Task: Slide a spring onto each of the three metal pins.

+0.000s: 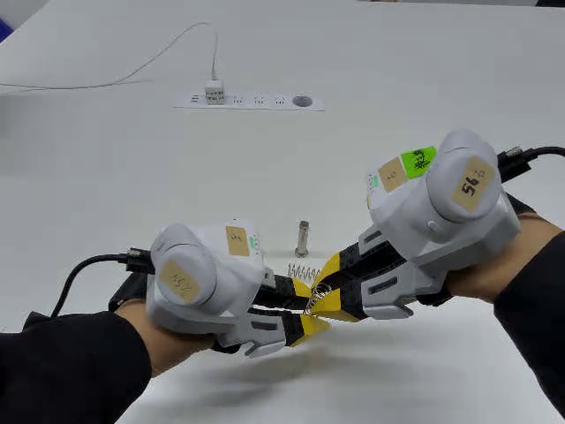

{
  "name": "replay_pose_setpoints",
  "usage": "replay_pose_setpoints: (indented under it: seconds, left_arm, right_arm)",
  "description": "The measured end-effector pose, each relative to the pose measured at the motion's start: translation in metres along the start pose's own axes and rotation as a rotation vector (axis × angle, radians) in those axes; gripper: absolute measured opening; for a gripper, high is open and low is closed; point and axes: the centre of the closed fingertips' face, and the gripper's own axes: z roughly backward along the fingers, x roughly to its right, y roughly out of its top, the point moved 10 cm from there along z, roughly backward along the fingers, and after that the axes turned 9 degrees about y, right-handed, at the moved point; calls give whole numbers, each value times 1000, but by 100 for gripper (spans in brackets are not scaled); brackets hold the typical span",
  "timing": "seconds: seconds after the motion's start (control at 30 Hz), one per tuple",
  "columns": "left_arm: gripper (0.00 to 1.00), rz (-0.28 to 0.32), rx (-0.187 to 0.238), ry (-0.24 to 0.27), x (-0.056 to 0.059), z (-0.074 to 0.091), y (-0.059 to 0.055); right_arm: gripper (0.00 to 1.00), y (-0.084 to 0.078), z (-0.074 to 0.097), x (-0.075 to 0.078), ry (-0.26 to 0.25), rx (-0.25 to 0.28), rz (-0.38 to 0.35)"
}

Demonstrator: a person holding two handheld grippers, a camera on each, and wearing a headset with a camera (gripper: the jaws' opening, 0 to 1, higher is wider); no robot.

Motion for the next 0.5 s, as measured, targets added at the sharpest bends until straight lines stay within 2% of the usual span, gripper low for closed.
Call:
replay_pose_setpoints:
  seconds: [0.5]
  left_arm:
    - [25,56,16,67,-8,17,-4]
  right_arm:
    - [12,-6,13,4,-41,-7,-28]
